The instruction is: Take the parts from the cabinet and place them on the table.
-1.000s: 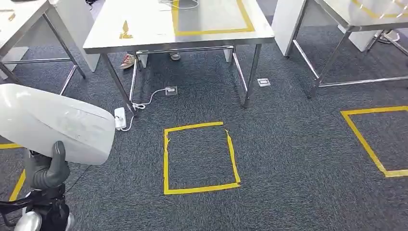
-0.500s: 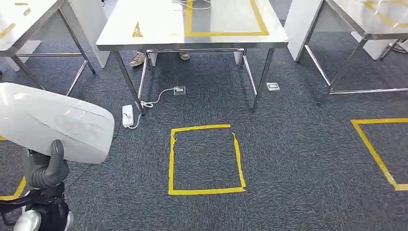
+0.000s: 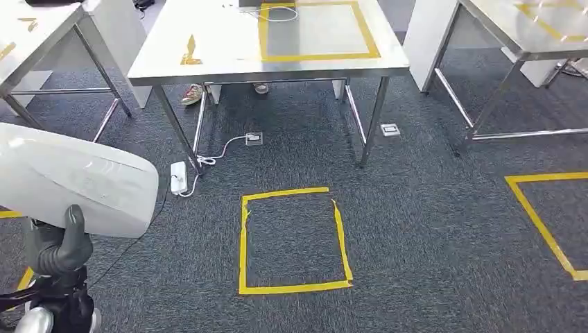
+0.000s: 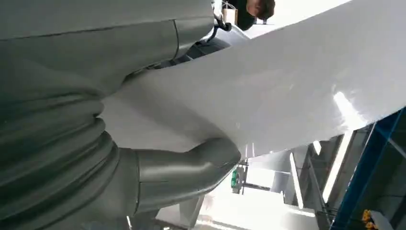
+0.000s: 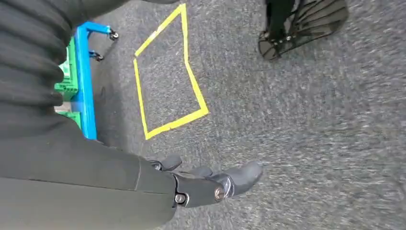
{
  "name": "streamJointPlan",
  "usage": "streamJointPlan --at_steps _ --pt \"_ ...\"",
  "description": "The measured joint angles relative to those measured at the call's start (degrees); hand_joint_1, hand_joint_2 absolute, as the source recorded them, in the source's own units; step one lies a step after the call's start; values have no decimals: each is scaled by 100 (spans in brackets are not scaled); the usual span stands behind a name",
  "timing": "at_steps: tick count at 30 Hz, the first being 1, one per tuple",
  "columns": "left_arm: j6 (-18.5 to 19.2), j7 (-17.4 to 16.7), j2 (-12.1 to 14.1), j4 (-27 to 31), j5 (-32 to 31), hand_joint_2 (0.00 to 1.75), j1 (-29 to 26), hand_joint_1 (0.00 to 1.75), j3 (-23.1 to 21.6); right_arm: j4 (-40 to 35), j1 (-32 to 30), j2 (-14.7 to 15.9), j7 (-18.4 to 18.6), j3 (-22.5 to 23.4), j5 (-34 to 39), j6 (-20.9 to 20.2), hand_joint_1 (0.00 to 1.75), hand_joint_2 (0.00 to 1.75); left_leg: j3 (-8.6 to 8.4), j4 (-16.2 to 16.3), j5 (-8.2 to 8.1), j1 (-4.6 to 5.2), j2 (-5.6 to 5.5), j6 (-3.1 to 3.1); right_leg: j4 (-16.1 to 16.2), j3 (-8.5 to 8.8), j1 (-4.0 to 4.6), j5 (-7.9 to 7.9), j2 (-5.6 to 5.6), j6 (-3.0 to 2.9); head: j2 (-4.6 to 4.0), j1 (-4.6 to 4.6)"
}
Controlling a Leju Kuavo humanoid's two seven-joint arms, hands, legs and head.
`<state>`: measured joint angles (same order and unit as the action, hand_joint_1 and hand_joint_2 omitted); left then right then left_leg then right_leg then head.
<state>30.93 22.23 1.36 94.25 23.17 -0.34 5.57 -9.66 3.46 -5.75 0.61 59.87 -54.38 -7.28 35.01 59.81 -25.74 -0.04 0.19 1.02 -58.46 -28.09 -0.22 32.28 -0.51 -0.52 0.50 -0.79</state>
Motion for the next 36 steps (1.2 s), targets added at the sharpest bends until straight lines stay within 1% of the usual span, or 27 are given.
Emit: streamJointPlan --at_steps 3,4,6,8,9,10,11,13,14,15,16,18,19,20,21,22,23,25,26,27,28,29,30,31,32,34,36 --pt "2 0 -2 -2 11 175 9 175 2 0 14 0 11 2 2 15 0 175 -54 -43 -61 -20 -61 -125 -19 100 -3 -32 -17 78 0 27" --pt "4 2 -9 0 11 175 10 175 4 0 17 0 9 2 4 20 0 175 -118 -80 -88 -36 -62 -160 -172 21 -14 -36 -5 100 0 33" --pt "7 0 -13 -2 11 175 58 175 4 0 38 -2 2 4 11 20 0 175 -207 -87 -168 -34 -63 -220 -883 -426 -23 109 17 146 0 70" --pt "9 0 -24 -5 9 175 50 175 2 0 38 -2 2 4 17 20 0 175 -295 -87 -272 -21 -74 -229 -1667 -1044 -20 462 20 173 0 79" --pt "7 0 -26 -7 7 175 47 175 2 0 31 -2 4 7 18 20 0 175 -361 -87 -325 -20 -85 -226 -1816 -1239 -19 537 22 165 0 84" --pt "7 0 -26 -7 5 175 47 175 4 0 16 -2 4 11 20 20 0 175 -445 -87 -384 -21 -98 -222 -1737 -1319 -19 485 23 156 0 86" --pt "9 0 -28 -7 4 175 49 175 2 0 2 -2 4 13 20 20 0 175 -545 -87 -457 -21 -110 -214 -1446 -1303 -19 308 23 142 0 92" --pt "7 0 -31 -7 4 175 50 175 2 0 -14 -2 2 20 20 20 0 175 -744 -88 -611 -20 -114 -187 -549 -1114 -13 -393 31 89 0 99" --pt "9 2 -31 -16 4 175 54 175 4 0 -51 -2 4 22 20 20 0 175 -732 -88 -687 -21 -119 -166 -183 -1103 1 -955 36 42 0 108" --pt "9 -2 -35 -33 -2 175 52 175 2 0 -44 0 2 24 17 20 0 175 -810 -70 -750 -2 -153 -117 -207 -1102 44 -771 46 30 0 92" --pt "9 -11 -35 -33 -2 175 54 175 2 0 -32 -2 7 24 20 20 0 175 -788 -104 -817 -6 -150 -74 -225 -1038 60 -774 48 12 0 88" --pt "9 0 -37 -24 -2 175 69 175 0 0 -29 -2 0 22 20 18 0 175 -945 -42 -746 -10 -151 6 -165 -926 44 -716 49 -78 0 90" --pt "9 -4 -31 -11 -2 175 78 175 2 0 -15 -4 0 24 20 15 0 175 -865 91 -720 -7 -132 34 -125 -807 2 -703 60 -110 0 92" --pt "9 7 -31 -11 -2 175 79 175 2 0 -16 -2 0 24 17 18 0 175 -743 469 -624 -12 -95 49 -104 -694 -3 -638 53 -158 0 66" --pt "11 4 -28 -11 -2 175 105 175 2 0 -14 0 0 24 20 18 0 175 -487 875 -626 -16 -84 71 -91 -622 -7 -577 53 -182 0 33" --pt "11 2 -22 -16 -2 175 112 175 2 0 -6 0 0 26 17 18 0 175 -179 1262 -769 -28 -80 97 -89 -553 -12 -510 56 -185 0 25" --pt "11 0 -22 -26 -2 175 109 175 2 0 -4 0 2 26 17 18 0 175 94 1536 -1037 -41 -76 119 -89 -478 -14 -432 60 -187 0 20" --pt "13 0 -22 -46 -2 175 116 175 2 0 -8 0 35 26 13 18 0 175 419 1610 -1419 -51 -63 166 -89 -290 -16 -272 71 -184 0 7" --pt "13 0 -15 -53 -2 175 123 175 2 0 -21 0 37 26 5 18 0 175 458 1397 -1379 -51 -53 169 -89 -163 -21 -178 74 -171 0 7" --pt "13 0 -9 -55 -2 175 131 175 2 0 -26 -2 42 26 2 18 0 175 438 1057 -1146 -51 -47 144 -89 -42 -28 -89 74 -154 0 3" --pt "13 0 -2 -55 -2 175 136 175 2 0 -20 -4 39 26 0 15 0 175 409 671 -722 -51 -41 112 -88 66 -35 -2 73 -134 0 -2" --pt "13 0 2 -72 -2 175 137 175 2 0 -39 -4 42 26 0 15 0 175 414 291 -54 -51 -9 92 -66 68 -33 72 78 -103 0 -11" --pt "15 7 13 -101 -2 175 137 175 9 0 -8 -4 41 26 -2 11 0 175 485 71 299 -35 25 48 -125 164 -12 158 87 -67 0 -28" --pt "20 -15 17 -116 -9 175 136 175 7 0 17 -4 48 26 -7 13 0 175 413 98 173 -9 18 -10 -42 166 -5 229 90 -12 0 -26" --pt "20 -15 20 -118 -9 175 136 175 7 0 16 -4 59 26 -9 11 0 175 405 59 165 -24 0 -51 -39 288 1 181 81 36 0 -26" --pt "33 -2 24 -129 -4 175 194 175 7 -4 30 4 50 26 -17 9 0 175 247 15 132 -58 -38 -126 -148 257 17 103 82 85 0 -10" --pt "37 2 26 -144 -4 175 215 175 7 -4 57 4 52 24 -17 -2 0 175 93 -30 28 -61 -36 -184 -926 -214 -6 -120 76 128 0 20"
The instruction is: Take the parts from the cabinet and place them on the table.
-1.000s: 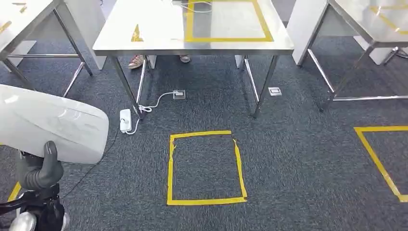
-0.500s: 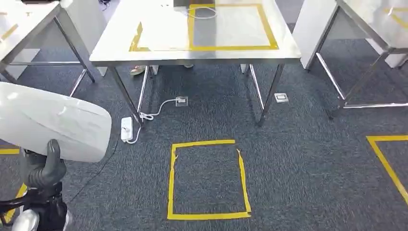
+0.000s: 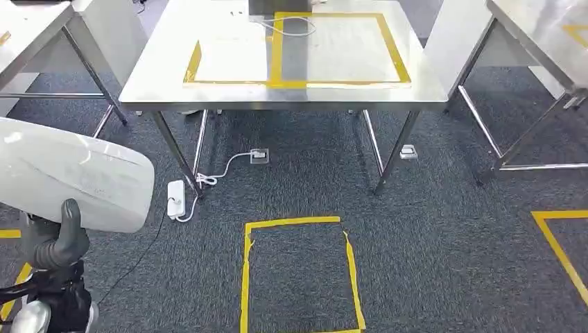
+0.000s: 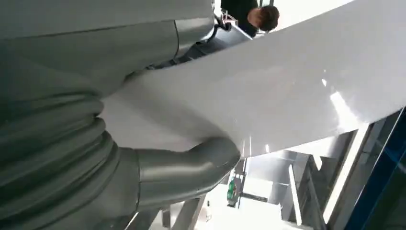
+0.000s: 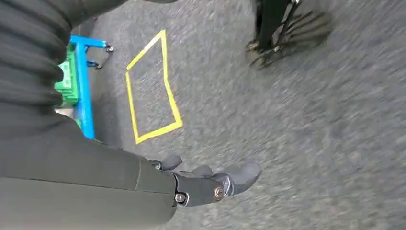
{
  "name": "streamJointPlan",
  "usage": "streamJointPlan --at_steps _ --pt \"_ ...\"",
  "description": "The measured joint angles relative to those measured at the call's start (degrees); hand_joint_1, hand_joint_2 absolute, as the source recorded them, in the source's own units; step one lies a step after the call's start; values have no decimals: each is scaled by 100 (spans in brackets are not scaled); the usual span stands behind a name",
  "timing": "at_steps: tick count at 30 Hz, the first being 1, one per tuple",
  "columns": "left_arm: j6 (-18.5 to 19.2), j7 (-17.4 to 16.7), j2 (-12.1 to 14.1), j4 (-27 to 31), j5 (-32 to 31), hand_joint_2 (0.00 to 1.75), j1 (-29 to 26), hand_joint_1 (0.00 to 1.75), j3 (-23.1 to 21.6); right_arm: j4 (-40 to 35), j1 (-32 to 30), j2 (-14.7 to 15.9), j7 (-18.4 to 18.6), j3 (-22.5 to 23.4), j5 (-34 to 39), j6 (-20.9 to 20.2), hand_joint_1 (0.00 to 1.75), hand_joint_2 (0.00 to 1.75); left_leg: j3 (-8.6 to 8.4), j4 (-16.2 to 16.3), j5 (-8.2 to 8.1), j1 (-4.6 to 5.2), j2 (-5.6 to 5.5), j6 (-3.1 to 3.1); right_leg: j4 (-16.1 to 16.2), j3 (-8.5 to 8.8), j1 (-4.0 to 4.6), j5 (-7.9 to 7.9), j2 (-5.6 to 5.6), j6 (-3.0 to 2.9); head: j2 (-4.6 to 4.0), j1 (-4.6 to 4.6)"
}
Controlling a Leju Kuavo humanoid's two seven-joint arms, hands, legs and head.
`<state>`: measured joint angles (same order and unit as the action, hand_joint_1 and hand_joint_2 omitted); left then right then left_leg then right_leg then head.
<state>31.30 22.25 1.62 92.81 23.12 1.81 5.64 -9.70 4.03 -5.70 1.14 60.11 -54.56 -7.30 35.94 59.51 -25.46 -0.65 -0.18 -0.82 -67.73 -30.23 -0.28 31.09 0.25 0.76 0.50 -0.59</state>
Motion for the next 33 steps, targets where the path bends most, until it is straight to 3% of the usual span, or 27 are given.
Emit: streamJointPlan --at_steps 1,2,4,5,6,7,9,11,13,15,16,17,18,19,20,21,22,23,24,26,27,29,30,31,32,33 --pt "7 -4 0 -9 0 175 23 175 0 0 13 -4 0 0 2 -11 0 175 -79 -10 -77 3 0 -18 -470 -375 0 99 -1 20 0 7" --pt "11 -2 -2 -18 0 175 33 175 0 0 3 -4 2 0 0 -13 0 175 -167 -16 -159 8 -4 -32 -715 -633 0 352 -1 39 0 7" --pt "13 -2 -7 -48 0 175 33 175 0 0 -21 -4 15 0 0 -16 0 175 -398 -18 -347 15 -32 -32 -790 -970 4 938 0 40 0 31" --pt "13 -2 -7 -55 0 175 33 175 0 0 -37 -4 15 0 0 -16 0 175 -529 -19 -439 18 -47 -32 -622 -1033 4 1000 0 29 0 37" --pt "13 -2 -7 -61 0 175 36 175 0 0 -46 -2 15 0 0 -16 0 175 -664 -21 -536 25 -53 -28 -332 -1035 7 881 0 11 0 44" --pt "13 -2 -7 -66 0 175 36 175 0 0 -51 -2 15 0 0 -16 0 175 -795 -23 -634 34 -52 -20 41 -1012 16 537 0 -19 0 55" --pt "13 -4 -7 -109 0 175 47 175 0 0 -99 9 13 0 0 -16 0 175 -972 10 -841 65 -69 20 688 -1036 85 -800 11 -127 0 51" --pt "13 -9 -9 -109 -2 175 45 175 -2 0 -91 2 35 0 0 -24 0 175 -1094 -100 -986 49 -105 101 696 -872 107 -696 19 -145 0 44" --pt "15 -2 2 -92 0 175 99 175 -2 0 -58 0 22 0 0 -20 0 175 -1157 137 -801 58 -113 196 762 -682 73 -646 22 -234 0 59" --pt "15 5 11 -109 -2 175 144 175 -13 0 -40 4 22 2 2 -18 0 175 -773 826 -589 48 -32 256 818 -472 41 -519 17 -294 0 28" --pt "17 -4 15 -118 -13 175 163 175 -15 0 -25 4 20 2 2 -9 0 175 -483 1183 -621 40 -29 284 824 -407 36 -443 20 -307 0 9" --pt "13 -9 15 -136 -15 175 159 175 -15 0 -10 4 24 2 2 -7 0 175 -193 1471 -855 29 -24 310 824 -324 35 -362 27 -312 0 -4" --pt "11 -13 15 -158 -17 175 155 175 -18 0 -11 4 26 2 4 -7 0 175 58 1641 -1218 24 -21 309 824 -224 34 -266 30 -321 0 -4" --pt "11 -20 15 -181 -20 175 160 175 -20 0 -14 2 31 4 9 -7 0 175 222 1645 -1462 24 -19 295 824 -114 33 -175 41 -320 0 -11" --pt "9 -20 15 -195 -28 175 163 175 -22 0 -25 0 35 9 20 -5 0 175 308 1543 -1532 24 -18 284 824 -2 28 -94 47 -313 0 -17" --pt "2 -20 17 -208 -33 175 163 175 -22 0 -42 -2 35 9 20 -5 0 175 337 1293 -1447 24 -18 290 824 130 18 3 50 -299 0 -15" --pt "0 -20 26 -223 -35 175 166 175 -24 0 -44 -9 35 9 20 -5 0 175 327 934 -1135 24 -15 296 825 255 4 105 58 -281 0 -19" --pt "-9 -20 46 -240 -41 175 170 175 -28 0 -39 -11 37 9 20 2 0 175 317 525 -560 23 -4 276 828 347 -4 201 58 -254 0 -26" --pt "-31 -13 63 -271 -52 175 169 175 -33 0 -33 -11 53 11 22 17 0 175 371 192 133 27 32 275 810 431 7 294 65 -223 0 -50" --pt "-48 5 90 -297 -61 175 168 175 -42 0 -18 -9 64 13 22 35 0 175 201 220 51 59 70 176 911 559 26 463 84 -144 0 -70" --pt "-50 29 87 -289 -61 175 173 175 -42 -2 -25 -7 68 13 22 39 0 175 207 161 5 20 44 114 848 684 48 374 79 -92 0 -48" --pt "-57 53 87 -284 -74 175 190 175 -50 -2 -11 0 68 15 26 46 0 175 6 130 -26 -5 17 52 645 585 51 262 68 -62 0 -30" --pt "-79 66 87 -280 -85 175 175 175 -55 -2 -3 0 68 17 28 50 0 175 -94 111 -95 -6 29 6 273 447 38 167 38 -17 0 -15" --pt "-83 79 87 -271 -90 175 170 175 -55 -2 4 -2 90 17 28 57 0 175 -146 98 -137 -6 25 -12 -81 200 32 213 26 -3 0 18" --pt "-90 79 85 -271 -98 175 159 175 -57 -2 11 -9 134 17 28 72 0 175 -209 73 -192 -5 23 -20 -421 -91 26 389 23 17 0 24" --pt "-94 81 85 -271 -105 175 145 175 -61 -2 0 -11 201 22 31 94 0 175 -283 54 -250 -2 21 -25 -661 -361 26 661 22 33 0 24"
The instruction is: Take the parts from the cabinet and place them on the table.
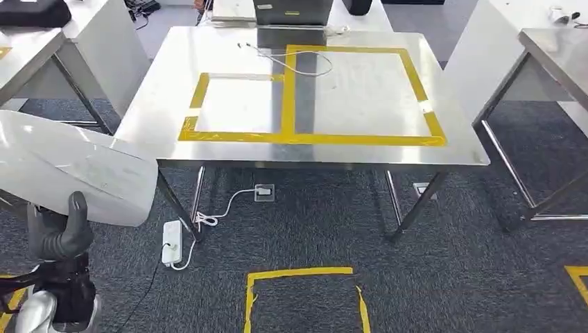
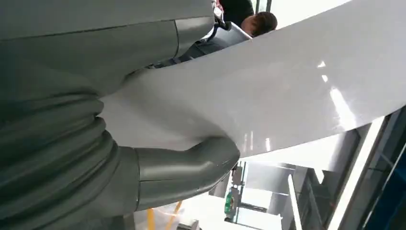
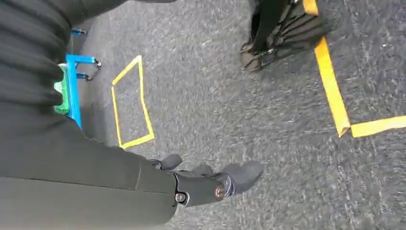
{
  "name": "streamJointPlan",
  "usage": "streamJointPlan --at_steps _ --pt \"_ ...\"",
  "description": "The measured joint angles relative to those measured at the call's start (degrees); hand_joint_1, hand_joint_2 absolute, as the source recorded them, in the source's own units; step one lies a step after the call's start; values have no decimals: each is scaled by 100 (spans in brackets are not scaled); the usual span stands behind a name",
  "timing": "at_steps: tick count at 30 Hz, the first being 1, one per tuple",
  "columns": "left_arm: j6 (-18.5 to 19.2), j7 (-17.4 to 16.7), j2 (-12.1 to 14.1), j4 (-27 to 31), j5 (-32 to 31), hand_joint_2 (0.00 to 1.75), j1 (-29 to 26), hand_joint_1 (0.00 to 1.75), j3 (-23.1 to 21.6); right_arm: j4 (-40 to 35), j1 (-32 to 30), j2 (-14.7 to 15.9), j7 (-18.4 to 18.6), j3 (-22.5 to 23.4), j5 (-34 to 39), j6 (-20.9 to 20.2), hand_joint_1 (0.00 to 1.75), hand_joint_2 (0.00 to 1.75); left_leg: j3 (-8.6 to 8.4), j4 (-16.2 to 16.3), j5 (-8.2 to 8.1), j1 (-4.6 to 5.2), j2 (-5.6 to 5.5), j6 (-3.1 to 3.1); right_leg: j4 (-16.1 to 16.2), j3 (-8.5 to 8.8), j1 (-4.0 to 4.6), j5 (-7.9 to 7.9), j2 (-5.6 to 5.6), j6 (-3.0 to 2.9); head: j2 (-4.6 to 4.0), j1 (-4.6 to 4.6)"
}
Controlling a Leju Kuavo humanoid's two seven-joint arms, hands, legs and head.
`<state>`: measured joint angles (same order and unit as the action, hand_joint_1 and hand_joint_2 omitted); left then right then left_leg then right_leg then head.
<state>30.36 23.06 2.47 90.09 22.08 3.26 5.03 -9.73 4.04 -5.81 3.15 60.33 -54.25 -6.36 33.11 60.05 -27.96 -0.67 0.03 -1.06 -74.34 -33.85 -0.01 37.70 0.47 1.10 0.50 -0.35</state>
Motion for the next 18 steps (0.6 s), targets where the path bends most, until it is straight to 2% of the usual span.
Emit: streamJointPlan --at_steps 1,2,3,4,5,6,7,8,9,10,11,12,13,14,15,16,17,18 --pt "-4 0 0 0 0 175 -12 175 -4 0 -15 0 57 11 9 28 0 175 -74 -9 -65 2 -10 -1 -92 -200 2 215 0 7 0 15" --pt "-18 0 0 0 0 175 -24 175 -4 0 -27 0 107 35 22 59 0 175 -158 -12 -130 4 -21 0 -31 -328 4 283 -1 3 0 22" --pt "-33 0 0 0 0 175 -31 175 -4 0 -46 2 149 61 44 79 0 175 -260 -12 -205 10 -31 2 209 -385 11 160 -2 -20 0 28" --pt "-42 -2 0 0 0 175 -33 175 -4 0 -64 4 177 81 57 90 0 175 -342 -18 -276 20 -32 7 580 -366 20 -156 -2 -71 0 37" --pt "-46 0 0 0 0 175 -32 175 -4 0 -78 4 183 96 61 92 0 175 -389 -19 -340 27 -25 13 968 -322 41 -552 -5 -118 0 44" --pt "-46 0 -2 0 0 175 -32 175 -7 0 -91 13 183 107 68 94 0 175 -451 -28 -408 21 -20 18 1331 -289 80 -1082 -26 -185 0 48" --pt "-46 -7 -2 -5 0 175 -39 175 -9 0 -104 20 186 118 74 94 0 175 -518 -18 -485 53 -67 69 1302 -256 104 -908 3 -207 0 39" --pt "-53 -13 -2 9 0 175 -36 175 -11 0 -92 20 190 120 79 94 0 175 -574 -37 -575 45 -74 118 1307 -206 111 -816 10 -204 0 44" --pt "-55 -13 -2 44 0 175 -40 175 -11 0 -87 22 188 122 76 94 0 175 -707 76 -470 33 -72 165 1391 -142 95 -833 25 -233 0 40" --pt "-55 0 0 61 0 175 -22 175 -11 -2 -76 22 188 122 77 98 0 175 -709 104 -406 37 -74 219 1428 -70 103 -858 23 -264 0 48" --pt "-55 -2 7 83 0 175 -5 175 -13 -2 -59 22 186 125 74 100 0 175 -694 161 -428 45 -59 240 1450 100 68 -974 35 -318 0 50" --pt "-55 -4 4 92 0 175 -10 175 -15 -2 -47 24 188 127 74 105 0 175 -589 461 -420 44 -33 258 1478 171 45 -939 7 -354 0 30" --pt "-55 0 11 94 0 175 -1 175 -17 -2 -48 28 190 131 74 107 0 175 -377 795 -429 37 -33 284 1479 212 38 -902 10 -386 0 -16" --pt "-55 -2 20 94 0 175 -17 175 -17 -2 -43 28 194 131 74 111 0 175 -89 1153 -526 26 -32 312 1479 248 31 -851 12 -389 0 -13" --pt "-55 -7 20 90 0 175 -52 175 -17 -2 -43 28 212 133 74 116 0 175 172 1408 -702 15 -33 327 1479 287 27 -803 18 -388 0 -18" --pt "-55 -7 20 83 0 175 -80 175 -17 -2 -47 28 227 135 74 122 0 175 398 1547 -937 10 -31 345 1479 344 24 -732 27 -378 0 -24" --pt "-55 -7 20 81 0 175 -99 175 -17 -2 -61 26 242 138 77 125 0 175 545 1526 -1079 10 -30 347 1479 421 18 -662 36 -365 0 -24" --pt "-55 -4 22 79 0 175 -116 175 -17 -2 -84 26 251 138 74 124 0 175 606 1345 -1053 10 -31 343 1479 515 7 -587 38 -350 0 -22"
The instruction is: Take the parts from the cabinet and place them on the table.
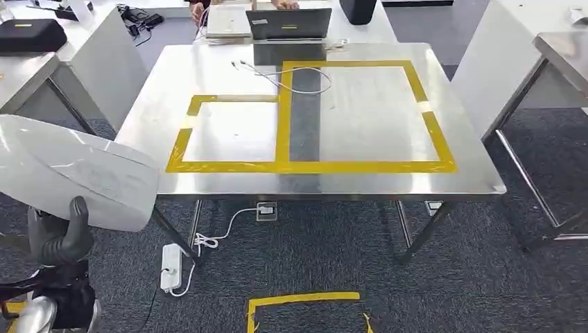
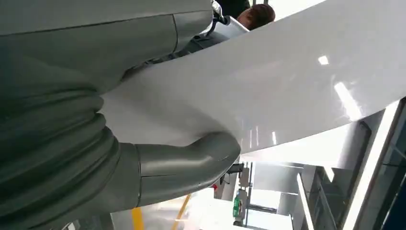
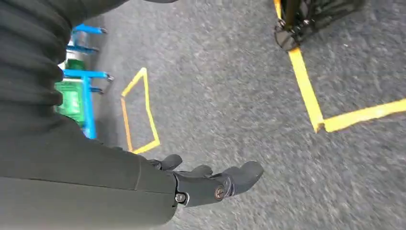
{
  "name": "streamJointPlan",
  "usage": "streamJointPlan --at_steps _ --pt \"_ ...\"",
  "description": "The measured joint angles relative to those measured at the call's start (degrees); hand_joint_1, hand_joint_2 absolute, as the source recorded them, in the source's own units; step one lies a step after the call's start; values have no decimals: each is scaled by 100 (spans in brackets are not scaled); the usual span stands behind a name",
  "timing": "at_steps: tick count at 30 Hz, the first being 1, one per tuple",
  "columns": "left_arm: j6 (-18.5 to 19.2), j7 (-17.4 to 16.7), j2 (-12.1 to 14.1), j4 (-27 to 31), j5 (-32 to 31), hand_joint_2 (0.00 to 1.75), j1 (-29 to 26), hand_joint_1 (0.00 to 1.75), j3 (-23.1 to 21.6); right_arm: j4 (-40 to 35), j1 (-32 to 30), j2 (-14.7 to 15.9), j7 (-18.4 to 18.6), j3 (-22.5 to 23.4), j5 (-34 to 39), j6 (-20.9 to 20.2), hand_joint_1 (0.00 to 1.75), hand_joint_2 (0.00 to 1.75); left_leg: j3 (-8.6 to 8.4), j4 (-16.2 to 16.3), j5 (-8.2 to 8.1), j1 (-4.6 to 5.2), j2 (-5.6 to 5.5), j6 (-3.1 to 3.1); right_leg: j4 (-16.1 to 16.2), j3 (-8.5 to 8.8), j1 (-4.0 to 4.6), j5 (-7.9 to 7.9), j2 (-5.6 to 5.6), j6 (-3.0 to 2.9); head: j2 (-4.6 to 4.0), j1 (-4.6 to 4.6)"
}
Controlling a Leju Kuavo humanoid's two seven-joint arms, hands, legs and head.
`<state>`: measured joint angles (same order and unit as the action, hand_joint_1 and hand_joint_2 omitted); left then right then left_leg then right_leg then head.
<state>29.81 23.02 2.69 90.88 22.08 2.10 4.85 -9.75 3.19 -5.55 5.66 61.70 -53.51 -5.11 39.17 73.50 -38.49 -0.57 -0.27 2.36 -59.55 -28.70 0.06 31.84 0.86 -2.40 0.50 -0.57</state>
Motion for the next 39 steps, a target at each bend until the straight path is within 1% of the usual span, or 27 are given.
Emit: streamJointPlan --at_steps 1,2,3,4,5,8,10,11,13,14,15,16,17,19,20,21,23,25,27,29,30,31,34,35,36,37,39 --pt "-2 2 7 0 0 175 -9 175 0 0 -17 -11 2 0 0 0 0 175 -2 -299 181 0 0 -6 0 97 -14 82 5 17 0 -4" --pt "-2 7 13 -2 0 175 -17 175 0 0 -20 -17 -7 0 0 0 0 175 -20 -698 551 0 3 -6 0 211 -29 170 9 38 0 -7" --pt "-7 9 20 -11 0 175 -38 175 0 0 -43 -20 -24 0 -2 0 0 175 -9 -1104 1240 0 26 -11 16 218 -28 254 13 71 0 -15" --pt "-15 24 28 -26 -2 175 -69 175 0 0 -19 -20 -33 2 -2 -2 0 175 44 -1180 1531 23 43 -51 -12 334 -23 335 20 100 0 -20" --pt "-26 17 35 -39 -22 175 -81 175 -7 0 8 -22 -59 2 -4 2 0 175 -46 -1190 1344 50 37 -110 53 326 -14 359 36 146 0 -48" --pt "-74 39 28 11 -123 175 -82 175 -13 0 9 -24 -90 2 -4 2 0 175 -242 -1309 1318 8 -13 -241 -51 409 5 186 20 253 0 -33" --pt "-112 31 -2 17 -184 175 -87 175 -28 0 21 -24 -103 2 0 15 0 175 -478 -1450 1201 1 5 -305 -825 -78 -14 -95 -19 315 0 9" --pt "-120 22 -11 17 -221 175 -79 175 -31 0 33 -28 -98 4 2 20 0 175 -576 -1495 1146 1 13 -317 -1172 -387 -20 -32 -25 314 0 24" --pt "-133 2 -48 17 -260 175 -54 175 -55 0 16 -31 -83 11 9 31 0 175 -823 -1571 992 3 3 -322 -1560 -914 -20 505 -31 337 0 31" --pt "-146 -24 -57 15 -282 175 -24 175 -66 0 5 -31 -76 24 11 35 0 175 -966 -1592 903 1 -9 -321 -1534 -1096 -24 782 -33 336 0 50" --pt "-157 -61 -59 11 -286 175 8 175 -70 0 -2 -31 -66 44 11 35 0 175 -1097 -1600 814 0 -17 -314 -1392 -1197 -30 892 -34 349 0 61" --pt "-173 -92 -59 2 -286 175 41 175 -70 0 -5 -31 -61 57 11 35 0 175 -1249 -1601 737 0 -18 -302 -1111 -1240 -32 829 -37 329 0 72" --pt "-177 -123 -59 -9 -286 175 63 175 -70 0 -8 -31 -59 66 11 35 0 175 -1366 -1601 646 1 -17 -289 -831 -1249 -31 591 -40 314 0 81" --pt "-225 -168 -61 -77 -326 175 98 175 -72 0 -70 -31 -44 90 11 33 0 175 -1554 -1545 405 17 -20 -241 -22 -1341 -11 -1032 -57 247 0 94" --pt "-370 -182 -59 -109 -512 175 96 175 -81 2 -65 -31 -35 90 7 33 0 175 -1543 -1546 319 37 -53 -188 -22 -1327 9 -1149 -67 230 0 87" --pt "-827 -186 -61 -120 -1045 175 108 175 -81 2 -53 -41 -28 94 5 37 0 175 -1612 -1595 227 33 -54 -146 -94 -1257 36 -1079 -42 197 0 75" --pt "-2176 -261 -52 -162 -2625 175 253 175 -92 0 -8 -61 -53 94 -18 53 0 175 -1665 -1435 375 2 -67 -56 -58 -1167 39 -998 -48 83 0 87" --pt "-3993 -767 -46 -385 -5265 175 572 175 -160 0 13 -66 -61 92 -127 55 0 175 -1241 -734 527 -4 -16 -21 9 -1041 11 -925 -44 -14 0 37" --pt "-5200 -1493 -37 -901 -8130 175 1040 175 -351 0 47 -68 -63 81 -240 55 0 175 -740 -109 243 -4 -11 3 11 -943 9 -829 -70 -30 0 7" --pt "-5412 -1665 -31 -1516 -10038 175 1478 175 -639 0 92 -74 -87 72 -295 44 0 175 -393 128 -242 -3 -8 0 11 -830 18 -732 -101 -29 0 7" --pt "-5418 -1624 -50 -1853 -10719 175 1651 0 -792 0 114 -77 -101 61 -306 35 0 0 -322 42 -268 -3 -4 -8 11 -753 17 -675 -96 -28 0 9" --pt "-5447 -1578 -66 -2113 -11004 175 1715 0 -934 0 136 -83 -109 52 -308 35 0 0 -339 -184 -67 -3 -1 -24 9 -689 13 -630 -68 -25 0 9" --pt "-5648 -1539 -166 -2663 -10188 175 1927 0 -1251 2 124 -118 -166 26 -332 33 0 0 -476 -1333 1165 8 2 -100 -6 -596 7 -528 34 33 0 -15" --pt "-5654 -1548 -173 -2792 -9962 175 1965 0 -1325 2 122 -129 -177 17 -363 31 0 0 -454 -1379 953 21 -2 -126 -36 -586 14 -520 69 59 0 -2" --pt "-5654 -1565 -188 -2866 -9839 175 1962 0 -1388 2 116 -129 -177 -2 -383 24 0 0 -486 -1361 1071 46 -2 -158 -32 -614 13 -509 87 105 0 -13" --pt "-5652 -1576 -208 -2913 -9742 0 1950 0 -1436 2 86 -129 -160 -20 -409 18 0 0 -497 -1365 1108 57 -10 -182 -17 -604 10 -495 91 144 0 -11" --pt "-5608 -1609 -227 -2973 -9577 0 1950 0 -1486 2 77 -127 -87 -26 -431 15 0 0 -503 -1399 1151 28 -28 -131 -11 -596 38 -509 87 23 0 -9"
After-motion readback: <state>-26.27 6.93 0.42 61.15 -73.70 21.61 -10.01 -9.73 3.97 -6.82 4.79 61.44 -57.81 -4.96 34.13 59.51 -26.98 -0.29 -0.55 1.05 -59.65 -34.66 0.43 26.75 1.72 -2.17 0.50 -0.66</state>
